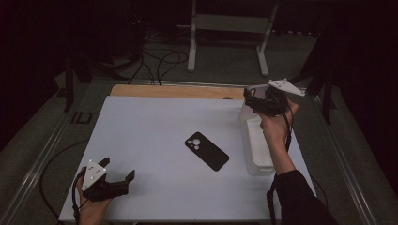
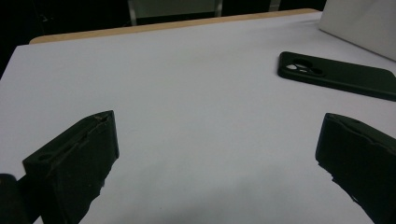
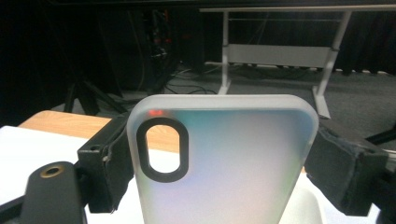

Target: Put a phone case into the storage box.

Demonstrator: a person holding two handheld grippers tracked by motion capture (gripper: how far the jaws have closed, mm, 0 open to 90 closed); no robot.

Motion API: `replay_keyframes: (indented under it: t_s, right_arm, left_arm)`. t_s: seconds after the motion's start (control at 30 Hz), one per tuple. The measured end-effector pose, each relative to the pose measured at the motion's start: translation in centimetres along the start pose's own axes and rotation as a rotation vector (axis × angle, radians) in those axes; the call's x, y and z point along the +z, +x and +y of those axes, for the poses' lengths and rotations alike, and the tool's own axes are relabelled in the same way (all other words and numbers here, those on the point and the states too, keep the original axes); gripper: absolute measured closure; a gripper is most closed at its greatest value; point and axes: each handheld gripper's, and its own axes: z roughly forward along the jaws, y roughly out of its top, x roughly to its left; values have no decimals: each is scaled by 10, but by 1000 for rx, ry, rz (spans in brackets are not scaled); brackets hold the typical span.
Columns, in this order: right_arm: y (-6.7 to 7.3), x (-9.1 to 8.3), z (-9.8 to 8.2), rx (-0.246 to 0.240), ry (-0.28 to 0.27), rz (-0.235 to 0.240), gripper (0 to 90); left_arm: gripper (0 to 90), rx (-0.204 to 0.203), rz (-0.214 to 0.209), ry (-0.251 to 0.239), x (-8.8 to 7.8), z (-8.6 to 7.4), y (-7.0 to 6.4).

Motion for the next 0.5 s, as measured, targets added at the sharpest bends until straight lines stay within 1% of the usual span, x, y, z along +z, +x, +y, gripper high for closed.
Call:
replay_keyframes:
  t_s: [0.1,0.17,0.3,0.33,0.5]
  right_arm:
    - [-6,5,1,2,9,-30,166]
    - [-8,7,2,4,11,-35,166]
    - [-18,15,2,3,26,-78,166]
    - [-22,18,2,11,32,-98,166]
    - [-28,30,-3,42,53,-129,165]
  left_arm:
    - [0,1,3,0,0,0,0]
    - [0,-1,3,-2,-1,0,0]
    - [0,-7,5,-5,-1,0,1]
    - [0,-8,6,-6,-1,0,1]
    - [0,-8,4,-5,-1,0,1]
